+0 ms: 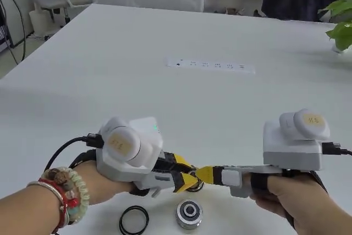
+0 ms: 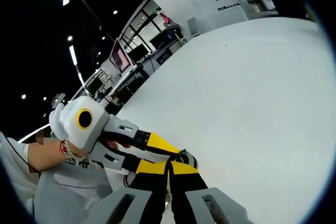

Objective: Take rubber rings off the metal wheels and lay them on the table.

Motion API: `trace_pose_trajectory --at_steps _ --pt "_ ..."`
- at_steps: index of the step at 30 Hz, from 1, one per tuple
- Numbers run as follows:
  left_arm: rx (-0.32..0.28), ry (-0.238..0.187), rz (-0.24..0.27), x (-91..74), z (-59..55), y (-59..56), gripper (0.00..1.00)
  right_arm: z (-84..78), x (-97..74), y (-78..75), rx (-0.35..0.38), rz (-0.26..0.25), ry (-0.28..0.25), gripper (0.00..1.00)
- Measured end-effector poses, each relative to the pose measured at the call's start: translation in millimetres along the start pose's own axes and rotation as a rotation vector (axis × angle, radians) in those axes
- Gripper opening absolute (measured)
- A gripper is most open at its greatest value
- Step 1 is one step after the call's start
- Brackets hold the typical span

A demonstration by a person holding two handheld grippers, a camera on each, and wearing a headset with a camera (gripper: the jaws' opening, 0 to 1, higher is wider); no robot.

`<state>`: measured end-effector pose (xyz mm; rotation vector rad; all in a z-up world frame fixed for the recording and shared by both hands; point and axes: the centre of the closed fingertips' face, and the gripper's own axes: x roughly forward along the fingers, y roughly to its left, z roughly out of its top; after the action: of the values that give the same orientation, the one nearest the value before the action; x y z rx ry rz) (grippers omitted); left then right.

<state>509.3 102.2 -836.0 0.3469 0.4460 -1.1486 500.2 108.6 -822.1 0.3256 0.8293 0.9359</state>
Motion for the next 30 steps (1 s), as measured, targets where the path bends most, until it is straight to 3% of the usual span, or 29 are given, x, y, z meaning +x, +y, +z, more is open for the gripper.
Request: trace_pose_trajectory --at_steps 7,15,19,22,25,30 --pt "0.000 0.006 0.001 -0.4 -0.5 0.7 0.07 1.4 -2.0 3.0 -0.018 -0.001 -0.003 0.00" --pt "-0.049 0.030 -0.006 0.1 1.3 0.4 0.08 1.7 -6.4 -10.2 0.006 -0.067 -0.006 0.00" --pt "-0.037 0.057 -0.014 -0.2 0.1 -1.2 0.10 0.7 -7.9 -16.0 0.041 -0.082 -0.007 0.00" --pt "0.002 0.062 -0.024 -3.1 3.8 -3.2 0.14 0.6 -8.0 -20.3 0.019 -0.106 -0.005 0.00" --pt "-0.012 0.030 -0.008 -7.9 14.8 2.3 0.19 1.3 -8.2 -21.7 0.031 -0.108 -0.010 0.00" --pt "0.008 0.015 0.000 -15.0 24.9 4.9 0.22 3.1 -9.4 -22.4 0.032 -0.113 -0.018 0.00"
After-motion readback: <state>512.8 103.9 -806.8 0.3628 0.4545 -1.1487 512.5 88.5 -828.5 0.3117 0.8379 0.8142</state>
